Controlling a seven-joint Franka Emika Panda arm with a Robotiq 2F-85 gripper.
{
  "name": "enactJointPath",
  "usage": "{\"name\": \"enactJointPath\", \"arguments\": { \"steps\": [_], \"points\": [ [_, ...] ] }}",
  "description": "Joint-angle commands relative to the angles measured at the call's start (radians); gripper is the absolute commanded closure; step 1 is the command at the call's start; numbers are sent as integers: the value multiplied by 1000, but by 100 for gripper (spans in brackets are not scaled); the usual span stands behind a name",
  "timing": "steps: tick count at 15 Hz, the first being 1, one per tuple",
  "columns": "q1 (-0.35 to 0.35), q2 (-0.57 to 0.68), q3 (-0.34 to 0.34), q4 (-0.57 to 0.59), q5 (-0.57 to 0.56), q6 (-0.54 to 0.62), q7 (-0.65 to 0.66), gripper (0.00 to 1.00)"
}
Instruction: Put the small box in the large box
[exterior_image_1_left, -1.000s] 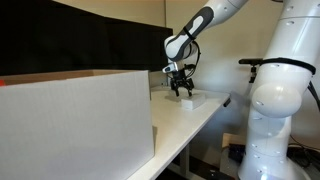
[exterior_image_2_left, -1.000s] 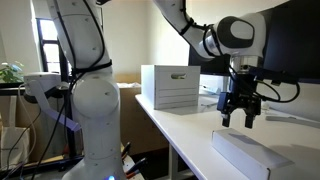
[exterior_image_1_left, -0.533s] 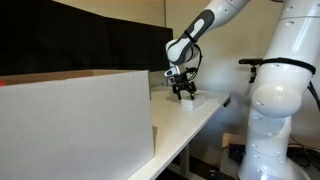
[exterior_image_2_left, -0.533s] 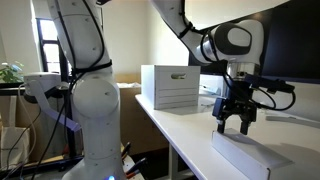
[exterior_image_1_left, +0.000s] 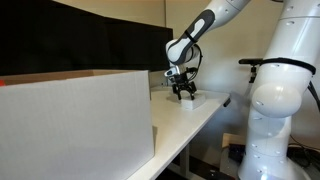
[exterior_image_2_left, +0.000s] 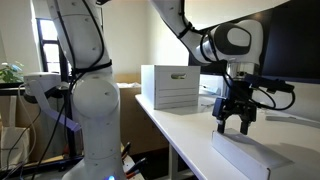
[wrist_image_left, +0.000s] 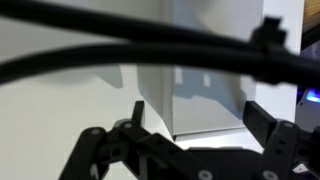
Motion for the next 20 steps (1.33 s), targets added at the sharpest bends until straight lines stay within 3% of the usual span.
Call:
{"name": "enactJointPath", "arguments": {
  "steps": [1,7,8,16,20],
  "points": [
    [-9,0,9,1,2,-2,-2,0],
    [-16,-23,3,-10,9,-2,5,0],
    [-52,-98,-28,-48,-27,-26,-38,0],
    [-138,-208,-113,-76,-87,-69,-79,0],
    [-121,-201,-110,-120,-111,-10,-82,0]
  ]
}}
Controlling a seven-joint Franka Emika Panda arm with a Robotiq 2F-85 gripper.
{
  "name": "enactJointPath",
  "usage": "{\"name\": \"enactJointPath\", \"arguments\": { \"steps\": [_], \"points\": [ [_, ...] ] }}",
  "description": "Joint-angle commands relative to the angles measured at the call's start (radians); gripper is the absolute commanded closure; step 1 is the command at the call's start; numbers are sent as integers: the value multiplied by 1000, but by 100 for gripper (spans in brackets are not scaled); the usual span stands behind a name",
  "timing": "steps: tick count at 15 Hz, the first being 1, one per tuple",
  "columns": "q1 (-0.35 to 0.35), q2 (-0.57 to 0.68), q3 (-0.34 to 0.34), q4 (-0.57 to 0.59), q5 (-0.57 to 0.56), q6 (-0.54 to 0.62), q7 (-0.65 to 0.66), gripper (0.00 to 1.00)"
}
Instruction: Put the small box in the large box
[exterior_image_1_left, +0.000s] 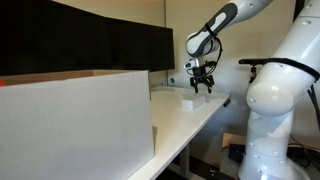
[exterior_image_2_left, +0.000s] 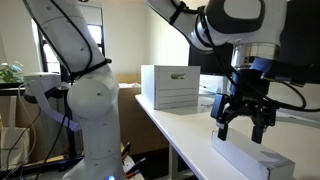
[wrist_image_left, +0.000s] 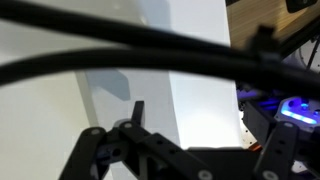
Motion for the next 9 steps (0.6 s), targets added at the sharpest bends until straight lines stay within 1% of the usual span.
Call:
{"name": "enactJointPath", "arguments": {
  "steps": [1,5,9],
  "points": [
    [7,-17,12,-65,-35,66,-34,0],
    [25,-12,23,-94,-44,127,-50,0],
    [33,-19,35,-86,-34,171,-43,0]
  ]
}}
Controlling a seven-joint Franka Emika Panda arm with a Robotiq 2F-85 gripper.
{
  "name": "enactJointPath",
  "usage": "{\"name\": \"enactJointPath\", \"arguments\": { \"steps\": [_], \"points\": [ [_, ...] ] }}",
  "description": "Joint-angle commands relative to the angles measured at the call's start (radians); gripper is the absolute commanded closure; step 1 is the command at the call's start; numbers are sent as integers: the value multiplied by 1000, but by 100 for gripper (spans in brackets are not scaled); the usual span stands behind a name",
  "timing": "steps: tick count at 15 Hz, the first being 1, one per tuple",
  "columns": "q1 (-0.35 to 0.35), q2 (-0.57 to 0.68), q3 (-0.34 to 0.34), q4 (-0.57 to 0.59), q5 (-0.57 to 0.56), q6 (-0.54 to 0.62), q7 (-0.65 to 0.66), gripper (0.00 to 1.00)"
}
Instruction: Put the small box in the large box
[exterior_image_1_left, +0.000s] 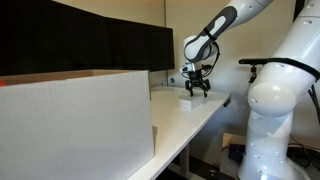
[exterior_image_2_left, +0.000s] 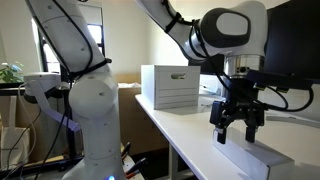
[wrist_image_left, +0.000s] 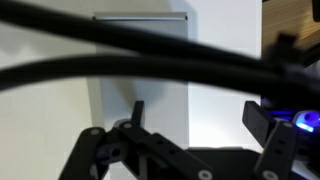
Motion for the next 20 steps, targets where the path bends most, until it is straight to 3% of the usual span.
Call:
{"name": "enactJointPath", "arguments": {
  "steps": [1,6,20],
  "points": [
    [-8,-38,5,-24,-11,64,-22,0],
    [-16,-51,-6,-31,-8,125,-11,0],
    [16,71,-7,-27,32,222,-32,0]
  ]
}}
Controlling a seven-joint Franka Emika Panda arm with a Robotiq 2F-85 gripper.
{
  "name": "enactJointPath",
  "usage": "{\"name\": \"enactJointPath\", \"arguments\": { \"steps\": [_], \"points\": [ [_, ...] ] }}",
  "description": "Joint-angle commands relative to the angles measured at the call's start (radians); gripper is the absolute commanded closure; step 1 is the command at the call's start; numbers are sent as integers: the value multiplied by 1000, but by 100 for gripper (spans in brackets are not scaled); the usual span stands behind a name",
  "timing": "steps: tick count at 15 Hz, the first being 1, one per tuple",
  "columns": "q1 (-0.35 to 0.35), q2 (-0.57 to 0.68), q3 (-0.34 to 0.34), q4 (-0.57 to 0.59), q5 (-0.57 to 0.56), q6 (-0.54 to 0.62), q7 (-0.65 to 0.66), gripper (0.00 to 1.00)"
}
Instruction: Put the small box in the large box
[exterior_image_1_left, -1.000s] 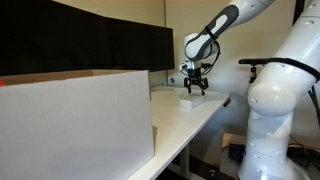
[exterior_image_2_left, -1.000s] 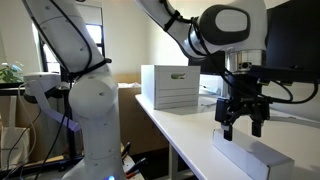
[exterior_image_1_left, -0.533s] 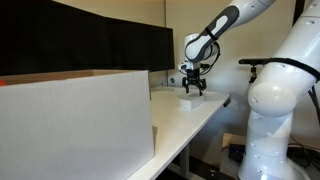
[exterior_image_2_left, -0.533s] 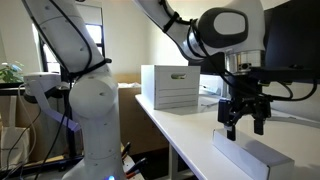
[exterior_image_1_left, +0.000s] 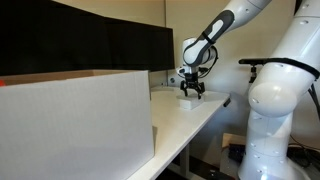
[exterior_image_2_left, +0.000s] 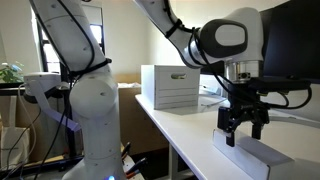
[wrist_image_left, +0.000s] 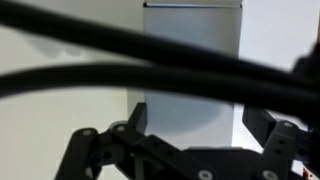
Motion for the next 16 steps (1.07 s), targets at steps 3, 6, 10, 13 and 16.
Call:
{"name": "enactJointPath", "arguments": {
  "steps": [3,6,10,13,16],
  "points": [
    [-2,44,1,3,27,44,-31,0],
    [9,72,9,13,42,54,-20,0],
    [10,93,10,20,46,57,-23,0],
    [16,100,18,27,52,59,-21,0],
    [15,75,22,31,65,53,-32,0]
  ]
}}
